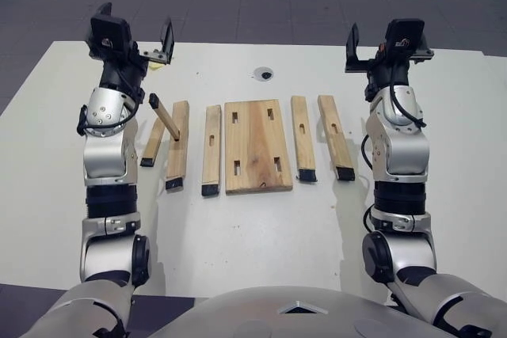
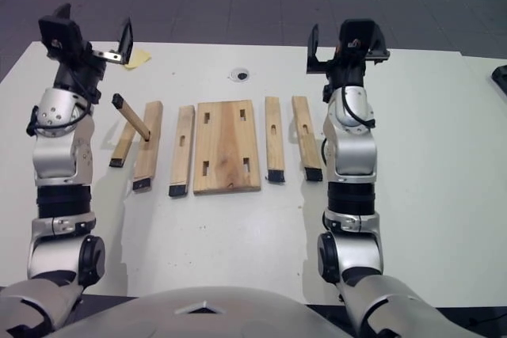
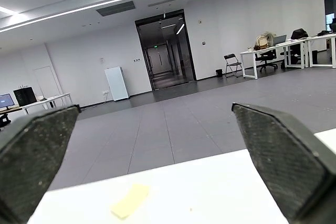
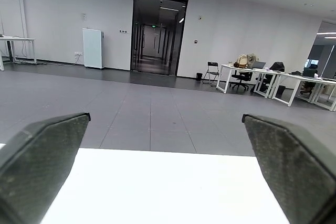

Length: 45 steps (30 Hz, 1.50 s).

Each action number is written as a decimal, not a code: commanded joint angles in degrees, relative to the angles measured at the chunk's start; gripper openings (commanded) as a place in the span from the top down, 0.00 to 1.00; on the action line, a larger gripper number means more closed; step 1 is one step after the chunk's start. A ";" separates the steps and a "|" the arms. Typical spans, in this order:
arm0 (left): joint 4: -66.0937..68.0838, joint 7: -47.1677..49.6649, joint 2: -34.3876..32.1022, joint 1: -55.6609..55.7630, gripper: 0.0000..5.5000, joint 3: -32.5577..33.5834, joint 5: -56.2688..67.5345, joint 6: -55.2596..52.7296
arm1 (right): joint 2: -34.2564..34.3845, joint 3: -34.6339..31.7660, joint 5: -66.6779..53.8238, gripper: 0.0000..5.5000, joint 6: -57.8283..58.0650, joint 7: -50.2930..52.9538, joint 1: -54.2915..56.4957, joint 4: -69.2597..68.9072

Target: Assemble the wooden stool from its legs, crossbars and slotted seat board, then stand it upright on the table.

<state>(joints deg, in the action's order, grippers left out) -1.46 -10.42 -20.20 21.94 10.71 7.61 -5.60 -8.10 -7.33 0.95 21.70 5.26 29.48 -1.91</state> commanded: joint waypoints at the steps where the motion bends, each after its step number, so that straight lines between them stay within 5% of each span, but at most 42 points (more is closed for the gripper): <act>1: -16.40 4.34 3.03 -10.57 0.02 3.59 3.81 -11.19 | -0.50 -1.52 -0.07 0.02 1.07 0.60 -1.88 -2.20; 7: -29.25 4.70 4.87 -26.82 0.02 -2.09 2.06 -18.99 | -1.02 -3.33 -0.01 0.02 1.69 1.21 -4.40 -4.46; 20: -16.94 -0.74 3.71 -38.43 0.02 -6.26 -2.49 -13.92 | 0.40 -2.58 -0.01 0.02 1.59 1.78 -6.22 -5.93; 30: -14.01 -1.27 4.96 -40.29 0.32 -9.08 -3.81 -12.63 | 0.30 -2.25 -0.29 0.02 1.69 1.22 -5.82 -5.81; 40: -10.35 -3.35 5.21 -36.35 0.63 -6.67 2.21 -25.10 | 0.68 -2.11 -0.45 0.02 2.35 1.26 -5.80 -7.17; 45: -9.40 -3.65 3.76 -32.28 0.63 -4.06 2.91 -23.86 | 0.72 -2.16 -0.40 0.02 2.69 1.27 -5.77 -7.39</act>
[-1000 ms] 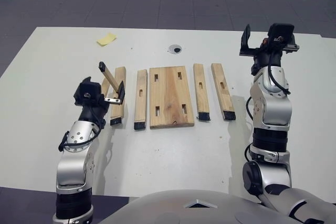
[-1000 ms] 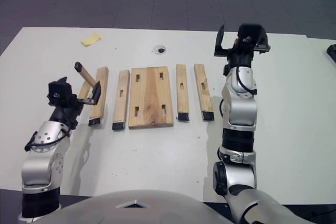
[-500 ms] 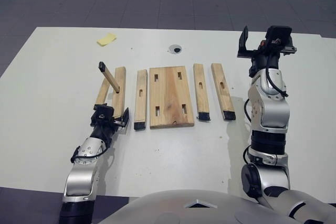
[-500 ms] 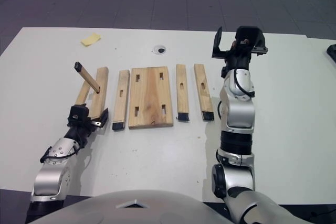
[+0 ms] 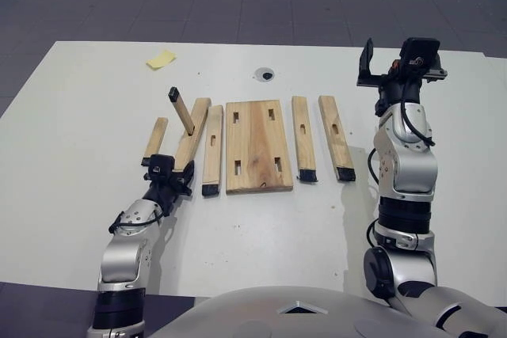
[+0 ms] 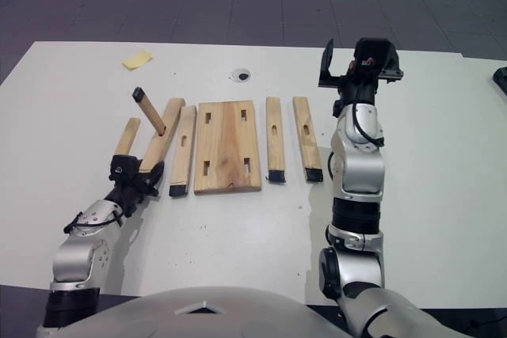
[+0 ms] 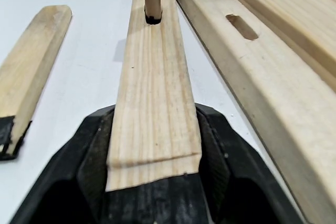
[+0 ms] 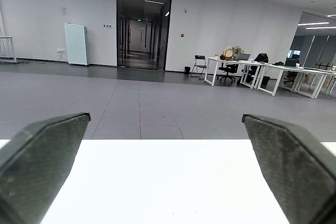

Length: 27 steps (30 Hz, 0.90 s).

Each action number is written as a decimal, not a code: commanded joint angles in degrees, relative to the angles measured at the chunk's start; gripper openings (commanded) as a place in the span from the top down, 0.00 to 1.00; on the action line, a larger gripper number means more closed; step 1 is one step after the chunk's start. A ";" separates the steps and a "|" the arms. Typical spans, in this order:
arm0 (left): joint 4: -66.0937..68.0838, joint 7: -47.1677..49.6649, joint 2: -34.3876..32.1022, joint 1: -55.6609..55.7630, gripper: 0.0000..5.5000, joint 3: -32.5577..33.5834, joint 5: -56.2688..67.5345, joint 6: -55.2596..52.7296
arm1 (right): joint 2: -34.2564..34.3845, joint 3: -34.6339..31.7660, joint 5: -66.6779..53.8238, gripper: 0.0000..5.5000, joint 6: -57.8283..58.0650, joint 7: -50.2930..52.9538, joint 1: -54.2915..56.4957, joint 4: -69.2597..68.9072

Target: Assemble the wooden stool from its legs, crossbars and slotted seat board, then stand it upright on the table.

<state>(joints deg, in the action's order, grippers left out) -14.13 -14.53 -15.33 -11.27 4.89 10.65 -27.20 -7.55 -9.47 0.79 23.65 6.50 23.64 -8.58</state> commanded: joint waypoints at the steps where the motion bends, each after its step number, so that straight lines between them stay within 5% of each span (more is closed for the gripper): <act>1: 3.23 0.58 -0.99 1.99 0.63 2.53 0.44 -2.01 | 0.15 -0.06 -0.29 0.02 0.75 -0.06 0.10 -0.61; 8: -2.10 2.79 -0.19 11.09 0.63 7.63 3.03 2.41 | 0.97 -4.42 -6.35 0.02 1.60 -1.62 2.14 1.15; 12: -5.14 4.22 -0.41 20.73 0.63 5.27 0.90 6.29 | 5.89 -17.39 -30.70 0.02 8.98 -3.95 9.27 3.00; 17: -4.85 1.36 -0.50 30.47 0.63 -1.78 -1.84 10.83 | 4.59 -24.81 -58.06 0.02 16.75 -8.86 17.59 4.08; 27: 0.88 -7.61 0.67 38.83 0.63 -12.52 -5.35 19.42 | -7.14 -22.24 -71.07 0.02 26.10 -16.28 27.33 13.45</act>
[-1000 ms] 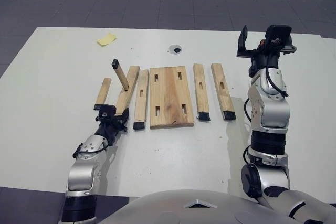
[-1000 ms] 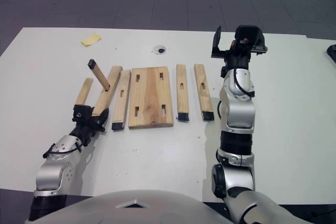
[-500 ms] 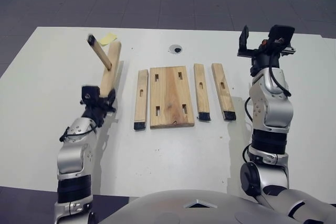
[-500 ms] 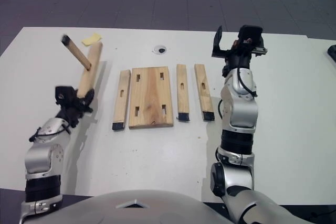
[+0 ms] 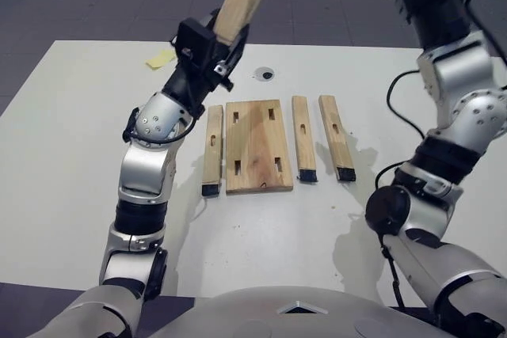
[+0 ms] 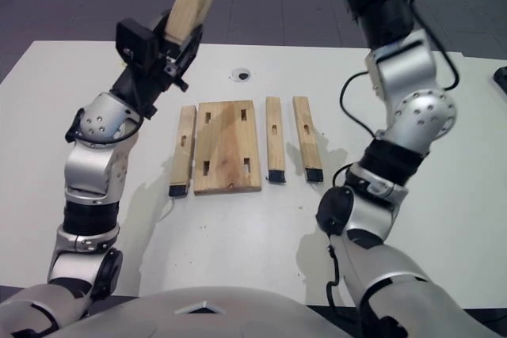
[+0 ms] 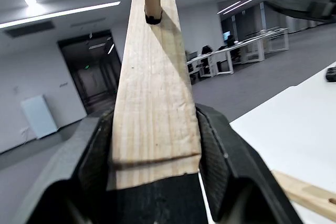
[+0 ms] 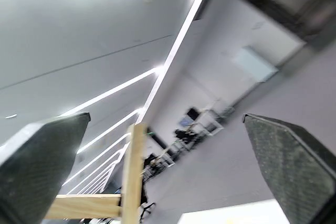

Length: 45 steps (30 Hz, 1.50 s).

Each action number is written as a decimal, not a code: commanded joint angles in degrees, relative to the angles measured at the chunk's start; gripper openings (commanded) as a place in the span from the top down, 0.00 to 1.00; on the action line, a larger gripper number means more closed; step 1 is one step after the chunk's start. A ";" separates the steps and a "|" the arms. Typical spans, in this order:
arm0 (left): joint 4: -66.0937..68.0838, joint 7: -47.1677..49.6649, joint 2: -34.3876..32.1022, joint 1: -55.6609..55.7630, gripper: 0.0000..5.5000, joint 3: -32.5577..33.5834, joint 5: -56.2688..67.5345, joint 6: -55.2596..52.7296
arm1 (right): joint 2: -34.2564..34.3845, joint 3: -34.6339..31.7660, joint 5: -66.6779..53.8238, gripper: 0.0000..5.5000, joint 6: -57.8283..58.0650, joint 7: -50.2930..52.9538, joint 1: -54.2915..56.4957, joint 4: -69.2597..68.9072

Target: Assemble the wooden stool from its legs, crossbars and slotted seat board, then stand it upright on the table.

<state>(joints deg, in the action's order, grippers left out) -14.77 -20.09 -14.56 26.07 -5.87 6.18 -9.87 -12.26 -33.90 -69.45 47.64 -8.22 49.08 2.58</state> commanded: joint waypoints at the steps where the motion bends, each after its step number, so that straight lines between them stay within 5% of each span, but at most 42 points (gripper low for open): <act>1: 1.81 -2.60 0.03 1.73 0.63 -2.31 -1.02 2.58 | -3.01 2.78 -0.71 0.02 2.20 -1.96 2.58 3.19; 11: 3.55 -7.03 -0.44 1.40 0.63 -5.91 -2.67 6.60 | -5.21 7.50 -0.43 0.02 3.43 -6.66 5.08 5.92; 37: 5.46 -9.11 -0.85 0.60 0.63 -5.35 -3.69 8.35 | -7.69 6.39 -1.76 0.77 5.48 -5.54 -0.10 3.48; 45: 6.57 -8.80 -0.21 0.37 0.63 -5.28 -3.97 8.30 | -6.56 7.37 -0.92 0.79 3.37 -3.21 -2.17 -0.76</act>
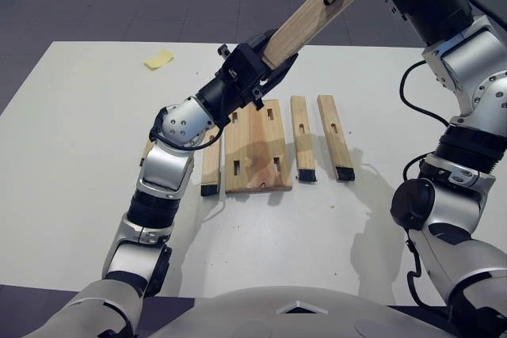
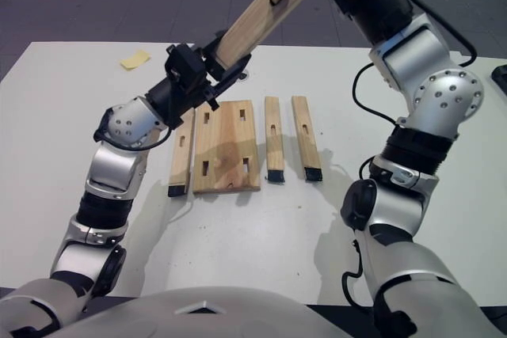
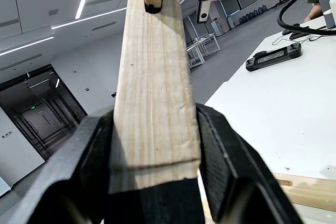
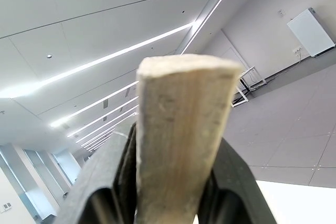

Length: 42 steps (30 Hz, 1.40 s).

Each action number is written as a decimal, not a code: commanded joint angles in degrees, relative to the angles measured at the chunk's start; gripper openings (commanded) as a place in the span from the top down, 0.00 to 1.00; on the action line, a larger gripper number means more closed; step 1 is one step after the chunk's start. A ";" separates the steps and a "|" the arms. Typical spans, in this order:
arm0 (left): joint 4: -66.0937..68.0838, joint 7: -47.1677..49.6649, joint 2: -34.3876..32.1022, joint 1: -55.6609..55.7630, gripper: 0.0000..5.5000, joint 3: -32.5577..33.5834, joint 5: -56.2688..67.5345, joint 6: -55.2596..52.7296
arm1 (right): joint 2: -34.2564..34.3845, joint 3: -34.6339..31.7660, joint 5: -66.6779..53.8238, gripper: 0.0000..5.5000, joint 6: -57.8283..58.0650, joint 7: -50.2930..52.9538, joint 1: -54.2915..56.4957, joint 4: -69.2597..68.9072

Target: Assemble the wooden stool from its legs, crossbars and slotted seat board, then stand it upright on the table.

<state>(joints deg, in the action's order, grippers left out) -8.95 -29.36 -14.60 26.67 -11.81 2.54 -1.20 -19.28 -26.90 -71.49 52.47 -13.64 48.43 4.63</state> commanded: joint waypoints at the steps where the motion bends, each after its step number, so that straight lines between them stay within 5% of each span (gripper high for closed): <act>1: 0.63 0.53 -0.18 -0.42 0.63 0.49 -0.56 -0.77 | 0.90 0.63 1.39 0.79 -1.82 3.07 -1.79 -3.52; 10: 2.27 -3.43 -3.17 -3.51 0.41 -2.49 -1.96 -4.83 | 5.06 4.14 9.39 0.82 -9.54 8.70 -3.75 -6.89; 18: -11.68 -21.17 -21.51 -13.61 0.17 -4.54 -0.89 -7.90 | 4.60 2.55 13.15 0.82 -12.35 12.00 -7.29 -9.74; 23: -14.91 -27.86 -27.04 -16.15 0.02 -9.58 -3.74 -7.21 | 5.73 2.04 13.38 0.82 -11.88 14.71 -10.13 -9.88; 33: -3.60 -19.44 -23.96 -13.10 0.02 -16.04 -22.25 -0.75 | 8.13 3.13 11.18 0.82 -12.03 15.93 -10.90 -13.35; 42: 4.26 -13.80 -17.19 -9.57 0.02 -15.00 -23.11 -1.77 | 10.68 3.53 11.31 0.82 -15.41 16.17 -11.25 -15.44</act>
<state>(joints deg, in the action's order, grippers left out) -7.24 -44.39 -32.87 15.55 -27.06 -19.14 -2.67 -9.39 -23.54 -60.18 38.77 2.31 37.20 -9.43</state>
